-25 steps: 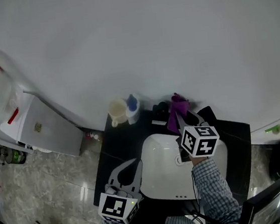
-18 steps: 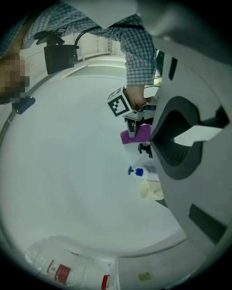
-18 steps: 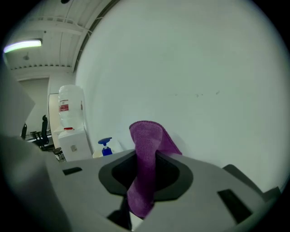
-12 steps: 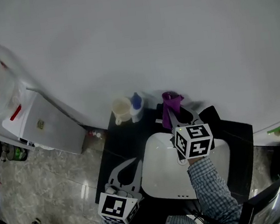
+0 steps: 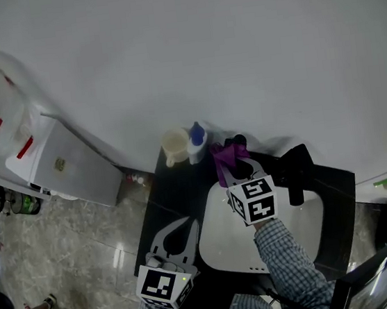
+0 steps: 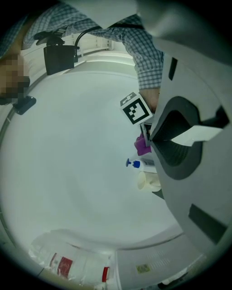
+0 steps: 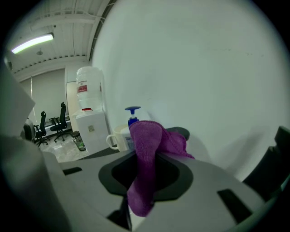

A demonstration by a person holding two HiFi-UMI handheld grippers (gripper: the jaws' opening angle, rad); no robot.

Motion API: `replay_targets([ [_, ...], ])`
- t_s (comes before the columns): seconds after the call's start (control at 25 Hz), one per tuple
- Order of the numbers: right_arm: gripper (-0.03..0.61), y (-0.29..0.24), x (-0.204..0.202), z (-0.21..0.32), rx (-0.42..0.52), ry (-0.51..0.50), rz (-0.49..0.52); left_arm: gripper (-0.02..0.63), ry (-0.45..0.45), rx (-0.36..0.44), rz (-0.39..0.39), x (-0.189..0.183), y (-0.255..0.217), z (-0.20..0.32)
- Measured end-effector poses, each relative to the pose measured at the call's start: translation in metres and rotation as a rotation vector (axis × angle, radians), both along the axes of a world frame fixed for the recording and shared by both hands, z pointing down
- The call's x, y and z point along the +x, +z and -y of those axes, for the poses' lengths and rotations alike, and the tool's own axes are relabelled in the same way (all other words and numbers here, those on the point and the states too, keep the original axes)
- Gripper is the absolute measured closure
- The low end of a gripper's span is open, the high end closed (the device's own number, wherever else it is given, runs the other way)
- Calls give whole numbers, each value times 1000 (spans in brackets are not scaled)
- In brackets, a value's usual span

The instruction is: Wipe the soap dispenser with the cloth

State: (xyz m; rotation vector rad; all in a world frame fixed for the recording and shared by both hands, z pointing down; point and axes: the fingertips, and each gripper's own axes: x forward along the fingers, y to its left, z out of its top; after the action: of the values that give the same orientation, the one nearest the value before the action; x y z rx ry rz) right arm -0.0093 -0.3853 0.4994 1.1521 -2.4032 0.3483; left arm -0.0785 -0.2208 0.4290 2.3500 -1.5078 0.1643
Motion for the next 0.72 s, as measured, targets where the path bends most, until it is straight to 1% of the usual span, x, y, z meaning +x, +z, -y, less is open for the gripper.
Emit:
replay_targets([
  [0.12,489,19,-7,-8,-41,-28,-31,603,-1,0,5,-2,0,-1],
  [0.28,489,45,-21,-19,-119,-64,-44,603,-15,-5,6,-7,3,-2],
  [0.4,489,55,-29,-21,-149,-76,-54,603,-28,-8,7,-12,5,-3],
  [0.52,489,55,-31,-18,-141,-82,-68,603,-38,-6,7,-16,5,-5],
  [0.72,489,45,-24,-11,-97,-80,-103,603,-49,-14,3,-19,5,-7],
])
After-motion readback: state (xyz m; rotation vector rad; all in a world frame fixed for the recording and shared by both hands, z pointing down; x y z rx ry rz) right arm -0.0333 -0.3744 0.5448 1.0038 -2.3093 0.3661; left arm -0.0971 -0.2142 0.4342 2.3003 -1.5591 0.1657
